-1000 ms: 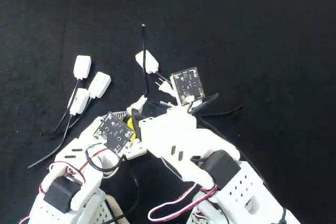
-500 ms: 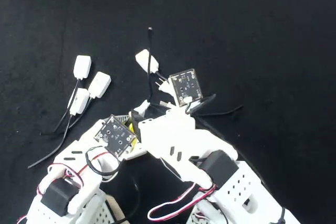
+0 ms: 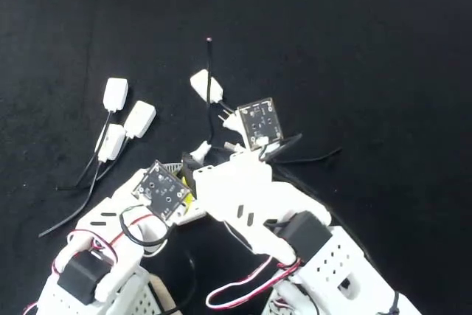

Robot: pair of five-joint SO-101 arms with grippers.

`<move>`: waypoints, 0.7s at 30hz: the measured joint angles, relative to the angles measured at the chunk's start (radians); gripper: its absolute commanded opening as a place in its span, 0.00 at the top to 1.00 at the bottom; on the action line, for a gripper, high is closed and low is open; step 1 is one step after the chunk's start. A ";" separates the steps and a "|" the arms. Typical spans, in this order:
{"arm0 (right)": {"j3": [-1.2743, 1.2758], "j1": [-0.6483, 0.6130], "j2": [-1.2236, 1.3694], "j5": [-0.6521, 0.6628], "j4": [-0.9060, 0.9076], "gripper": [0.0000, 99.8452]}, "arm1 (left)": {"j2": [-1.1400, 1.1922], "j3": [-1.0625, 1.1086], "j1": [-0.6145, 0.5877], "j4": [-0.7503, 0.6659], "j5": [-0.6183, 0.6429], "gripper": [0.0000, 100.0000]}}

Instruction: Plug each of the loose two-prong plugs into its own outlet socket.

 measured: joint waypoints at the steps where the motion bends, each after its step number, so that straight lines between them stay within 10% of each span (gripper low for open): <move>1: 0.000 0.002 0.000 0.008 0.000 0.96 | 0.000 0.000 0.000 0.000 0.000 0.97; 21: -0.005 0.003 -0.003 0.046 0.021 0.99 | 0.000 0.000 -0.026 0.002 -0.002 0.97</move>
